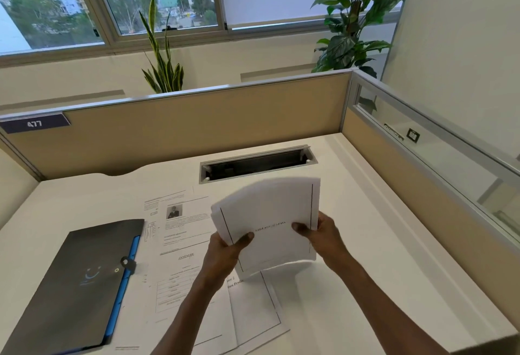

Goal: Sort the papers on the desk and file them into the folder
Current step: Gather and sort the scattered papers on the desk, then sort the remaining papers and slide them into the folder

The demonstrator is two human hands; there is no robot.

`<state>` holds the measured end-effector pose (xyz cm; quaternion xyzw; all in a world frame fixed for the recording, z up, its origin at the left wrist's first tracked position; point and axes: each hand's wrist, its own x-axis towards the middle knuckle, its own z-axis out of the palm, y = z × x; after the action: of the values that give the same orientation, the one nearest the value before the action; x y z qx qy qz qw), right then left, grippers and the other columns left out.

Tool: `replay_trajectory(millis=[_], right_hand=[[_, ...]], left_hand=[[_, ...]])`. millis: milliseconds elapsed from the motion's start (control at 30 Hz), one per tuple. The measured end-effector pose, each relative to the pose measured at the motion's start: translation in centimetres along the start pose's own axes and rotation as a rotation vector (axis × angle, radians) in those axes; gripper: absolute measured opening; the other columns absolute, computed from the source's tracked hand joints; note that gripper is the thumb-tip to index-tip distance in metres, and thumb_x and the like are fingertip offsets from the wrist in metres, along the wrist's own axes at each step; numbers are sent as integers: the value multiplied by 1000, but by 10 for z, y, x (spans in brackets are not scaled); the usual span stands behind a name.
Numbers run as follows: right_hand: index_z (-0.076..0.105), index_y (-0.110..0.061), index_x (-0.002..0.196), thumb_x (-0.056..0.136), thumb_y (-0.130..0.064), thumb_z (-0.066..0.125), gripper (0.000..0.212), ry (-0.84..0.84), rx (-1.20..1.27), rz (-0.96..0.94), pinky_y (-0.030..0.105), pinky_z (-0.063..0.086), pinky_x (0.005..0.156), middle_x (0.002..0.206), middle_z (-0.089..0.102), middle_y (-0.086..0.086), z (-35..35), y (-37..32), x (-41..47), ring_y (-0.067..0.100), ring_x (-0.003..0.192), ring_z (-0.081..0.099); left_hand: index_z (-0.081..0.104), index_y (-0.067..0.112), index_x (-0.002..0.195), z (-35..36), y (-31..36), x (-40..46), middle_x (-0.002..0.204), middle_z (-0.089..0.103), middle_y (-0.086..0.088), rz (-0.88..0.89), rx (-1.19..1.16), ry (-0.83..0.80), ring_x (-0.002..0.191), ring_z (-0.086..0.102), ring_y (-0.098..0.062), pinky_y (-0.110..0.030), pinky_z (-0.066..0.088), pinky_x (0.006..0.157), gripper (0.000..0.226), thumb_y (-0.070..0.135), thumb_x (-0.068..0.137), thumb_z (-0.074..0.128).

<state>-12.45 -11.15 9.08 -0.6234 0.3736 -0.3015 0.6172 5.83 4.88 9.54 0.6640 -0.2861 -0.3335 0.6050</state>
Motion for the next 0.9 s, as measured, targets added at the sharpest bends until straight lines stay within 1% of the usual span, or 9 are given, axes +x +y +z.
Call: replay_trajectory(millis=[67, 133, 267, 333, 467, 567, 633, 733, 900], right_hand=[[70, -21, 103, 74, -12, 81, 31, -37, -49, 78, 42, 57, 89, 100, 75, 0, -1, 20, -3, 20, 99, 68], [70, -16, 103, 75, -10, 79, 31, -55, -88, 127, 40, 57, 89, 100, 74, 1, -2, 35, -4, 22, 100, 68], [70, -29, 92, 74, -9, 79, 29, -68, -107, 166, 14, 54, 67, 92, 74, -10, -3, 41, 1, 11, 92, 68], [69, -34, 89, 74, -10, 79, 30, -77, -128, 168, 9, 51, 63, 90, 74, -15, -3, 43, 5, 1, 88, 67], [69, -32, 95, 72, -11, 81, 33, -1, -94, 190, 24, 56, 76, 95, 75, -10, -9, 50, 14, 9, 90, 71], [69, -27, 92, 71, -11, 81, 29, 83, -107, 193, 29, 59, 72, 92, 75, -7, -22, 52, 26, 17, 88, 72], [69, -20, 98, 71, -9, 82, 33, 105, -134, 222, 38, 58, 83, 98, 74, -1, -36, 52, 37, 23, 93, 70], [61, -6, 122, 70, -5, 82, 55, 136, -171, 290, 44, 51, 98, 118, 66, 11, -64, 51, 55, 30, 107, 63], [61, -1, 122, 71, -1, 81, 54, 174, -243, 418, 43, 49, 99, 118, 67, 17, -116, 49, 90, 32, 106, 63]], left_hand=[[69, 36, 98, 3, -15, -4, 95, 77, 10, -30, 65, 3, 90, 71, -8, -19, 55, 65, 26, 21, 79, 81], [67, 36, 100, 5, -26, -7, 94, 76, 11, -55, 105, 4, 92, 69, -9, -17, 55, 64, 29, 20, 79, 80], [67, 37, 96, 11, -32, -2, 90, 76, 13, -99, 138, 36, 91, 68, -6, -17, 51, 67, 21, 23, 83, 77], [67, 36, 94, 15, -32, 4, 90, 74, 16, -118, 144, 55, 90, 66, -2, -16, 48, 65, 17, 24, 85, 75], [67, 23, 112, 27, -28, 20, 98, 75, 9, -182, 40, 79, 87, 72, -6, -15, 54, 62, 24, 23, 88, 71], [66, 13, 115, 41, -24, 31, 103, 76, -3, -285, -78, 64, 90, 74, -20, -33, 61, 74, 26, 18, 90, 69], [67, 7, 116, 49, -23, 37, 105, 76, -9, -347, -135, 39, 95, 73, -28, -46, 58, 87, 25, 14, 92, 66], [67, 9, 115, 51, -20, 41, 104, 77, -8, -382, -199, -22, 96, 74, -29, -38, 60, 82, 23, 14, 93, 64], [64, 14, 116, 25, -30, 32, 107, 77, -2, -400, -215, -10, 96, 74, -24, -34, 56, 83, 33, 20, 85, 74]])
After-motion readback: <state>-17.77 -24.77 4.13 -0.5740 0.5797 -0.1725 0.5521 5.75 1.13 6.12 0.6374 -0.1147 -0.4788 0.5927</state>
